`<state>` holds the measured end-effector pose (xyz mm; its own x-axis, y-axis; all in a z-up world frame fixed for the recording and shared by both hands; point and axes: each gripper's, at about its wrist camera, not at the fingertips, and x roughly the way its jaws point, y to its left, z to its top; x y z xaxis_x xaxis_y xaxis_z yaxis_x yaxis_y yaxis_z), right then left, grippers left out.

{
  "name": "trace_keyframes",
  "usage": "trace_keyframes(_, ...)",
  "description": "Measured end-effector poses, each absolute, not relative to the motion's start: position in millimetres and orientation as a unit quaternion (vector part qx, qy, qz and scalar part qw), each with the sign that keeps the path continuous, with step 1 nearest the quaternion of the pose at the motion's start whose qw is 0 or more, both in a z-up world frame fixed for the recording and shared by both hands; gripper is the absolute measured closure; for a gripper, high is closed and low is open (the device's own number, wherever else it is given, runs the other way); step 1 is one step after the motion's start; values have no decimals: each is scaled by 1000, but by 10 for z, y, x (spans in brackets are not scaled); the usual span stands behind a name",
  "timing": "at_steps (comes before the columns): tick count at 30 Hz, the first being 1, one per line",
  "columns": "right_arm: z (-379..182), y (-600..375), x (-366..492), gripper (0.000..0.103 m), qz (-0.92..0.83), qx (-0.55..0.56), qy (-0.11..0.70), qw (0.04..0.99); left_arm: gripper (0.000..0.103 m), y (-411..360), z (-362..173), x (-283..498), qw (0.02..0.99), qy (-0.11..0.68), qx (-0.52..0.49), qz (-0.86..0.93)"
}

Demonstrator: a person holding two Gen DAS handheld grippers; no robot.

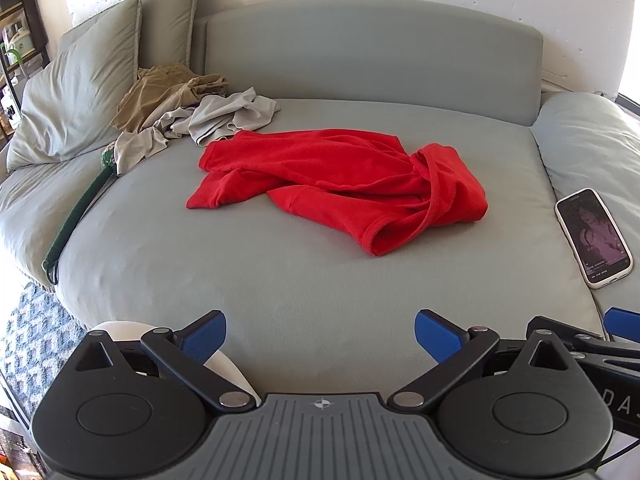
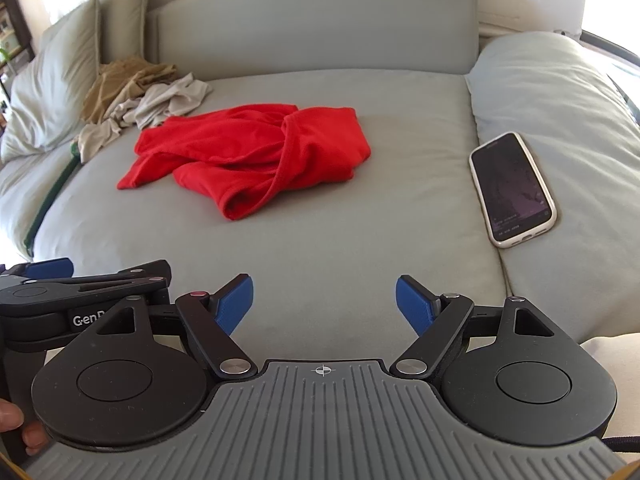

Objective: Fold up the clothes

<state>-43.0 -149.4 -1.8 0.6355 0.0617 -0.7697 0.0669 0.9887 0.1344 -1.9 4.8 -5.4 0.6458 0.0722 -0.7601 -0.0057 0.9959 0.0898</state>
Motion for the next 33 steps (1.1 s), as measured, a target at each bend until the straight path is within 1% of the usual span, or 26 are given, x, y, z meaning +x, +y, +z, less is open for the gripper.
trace_keyframes(22, -35, -1465, -386, 20, -7, 77, 436, 896, 2, 56, -112, 33, 901, 432, 35, 23)
trace_keyframes(24, -57, -1470, -367, 18, -7, 78, 438, 896, 2, 100, -145, 76, 897, 440, 20, 16)
trace_keyframes(26, -86, -1494, -345, 14, -5, 86, 438, 895, 1, 162, -183, 132, 893, 449, -1, 9)
trace_keyframes(33, -187, -1568, -194, 14, -1, 112, 440, 891, 2, 606, -313, 386, 883, 458, -86, 47)
